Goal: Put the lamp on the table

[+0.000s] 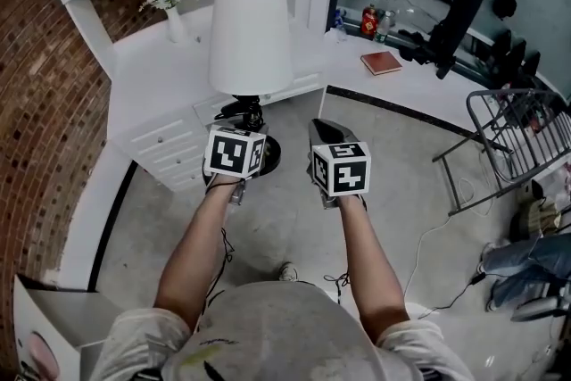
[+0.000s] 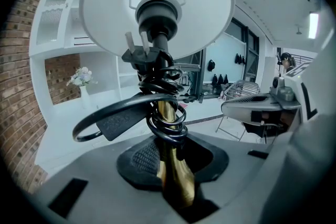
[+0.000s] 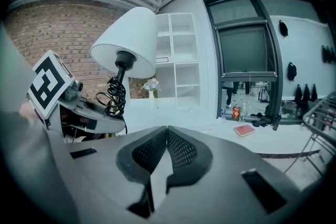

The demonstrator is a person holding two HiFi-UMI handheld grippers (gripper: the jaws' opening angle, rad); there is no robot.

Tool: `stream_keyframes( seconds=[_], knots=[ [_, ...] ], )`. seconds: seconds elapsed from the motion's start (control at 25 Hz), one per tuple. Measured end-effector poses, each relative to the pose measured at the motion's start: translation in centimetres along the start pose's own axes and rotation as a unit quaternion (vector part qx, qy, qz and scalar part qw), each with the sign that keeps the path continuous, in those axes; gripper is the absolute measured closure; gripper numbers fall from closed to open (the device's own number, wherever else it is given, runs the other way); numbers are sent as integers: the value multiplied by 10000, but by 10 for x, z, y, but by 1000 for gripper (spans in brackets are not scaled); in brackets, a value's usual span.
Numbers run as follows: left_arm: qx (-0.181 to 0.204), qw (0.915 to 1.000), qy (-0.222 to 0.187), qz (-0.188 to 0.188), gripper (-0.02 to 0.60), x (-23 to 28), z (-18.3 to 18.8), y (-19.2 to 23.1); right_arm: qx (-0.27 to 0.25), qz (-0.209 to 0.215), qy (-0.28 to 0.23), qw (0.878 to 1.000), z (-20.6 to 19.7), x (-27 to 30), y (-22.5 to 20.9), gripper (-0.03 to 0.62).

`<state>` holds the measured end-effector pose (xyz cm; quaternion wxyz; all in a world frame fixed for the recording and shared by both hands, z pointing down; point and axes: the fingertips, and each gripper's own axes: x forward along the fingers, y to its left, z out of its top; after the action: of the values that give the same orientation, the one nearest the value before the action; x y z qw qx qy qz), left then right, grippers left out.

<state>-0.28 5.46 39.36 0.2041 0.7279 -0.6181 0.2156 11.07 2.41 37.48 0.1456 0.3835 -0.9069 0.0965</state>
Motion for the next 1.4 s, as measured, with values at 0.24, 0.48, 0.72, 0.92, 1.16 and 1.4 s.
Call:
stream_keyframes(
  seconds=[0.24,0.48,0.72,0.92,1.16,1.4],
  knots=[
    [-32,10000,33,22,477,18,6,-9,11,20,35,10000,-4,4,-20,588],
    [1,10000,65,18,477,33,15,-17,10,21,58,10000,-2,9,-38,588],
    [17,10000,67,-33,477,52,20,-20,-5,-14,3,10000,0,18,-54,588],
    [48,10000,27,-59,477,69,27,-14,-68,-29,-16,10000,3,33,-63,588],
    [94,9999,-28,-98,477,96,36,7,-140,-73,-39,9999,6,65,-70,588],
    [162,9998,3,-94,477,128,50,47,-171,-107,34,9998,14,113,-73,588]
  ],
)
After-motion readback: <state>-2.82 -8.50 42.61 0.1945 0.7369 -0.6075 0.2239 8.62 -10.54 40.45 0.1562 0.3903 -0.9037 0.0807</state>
